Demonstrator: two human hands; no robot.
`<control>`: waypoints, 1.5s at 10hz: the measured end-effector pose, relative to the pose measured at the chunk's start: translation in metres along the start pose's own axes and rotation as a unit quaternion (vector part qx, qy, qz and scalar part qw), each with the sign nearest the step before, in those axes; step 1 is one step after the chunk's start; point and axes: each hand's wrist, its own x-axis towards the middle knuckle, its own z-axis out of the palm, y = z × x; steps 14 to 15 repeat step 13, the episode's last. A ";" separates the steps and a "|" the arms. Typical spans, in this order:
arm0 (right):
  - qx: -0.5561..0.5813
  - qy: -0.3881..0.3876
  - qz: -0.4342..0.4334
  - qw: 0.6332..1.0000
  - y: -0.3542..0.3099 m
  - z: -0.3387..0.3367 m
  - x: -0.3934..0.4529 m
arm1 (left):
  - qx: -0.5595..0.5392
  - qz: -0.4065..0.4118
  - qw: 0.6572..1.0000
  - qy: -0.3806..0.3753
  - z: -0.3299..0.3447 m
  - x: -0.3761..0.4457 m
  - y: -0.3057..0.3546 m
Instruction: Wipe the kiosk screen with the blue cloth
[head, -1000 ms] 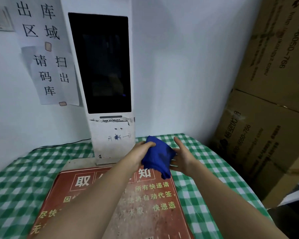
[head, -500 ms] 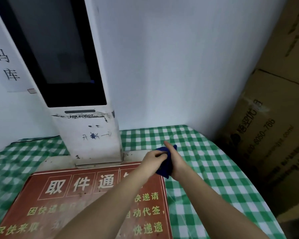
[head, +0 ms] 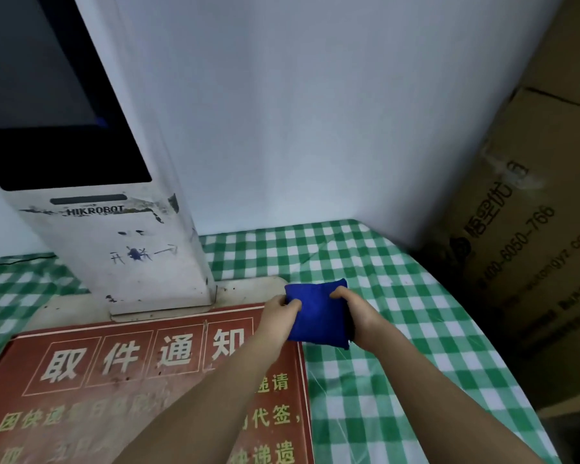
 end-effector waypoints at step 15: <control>-0.366 0.158 -0.180 0.900 0.017 0.031 -0.021 | 0.164 0.044 0.985 -0.033 -0.081 -0.077 0.009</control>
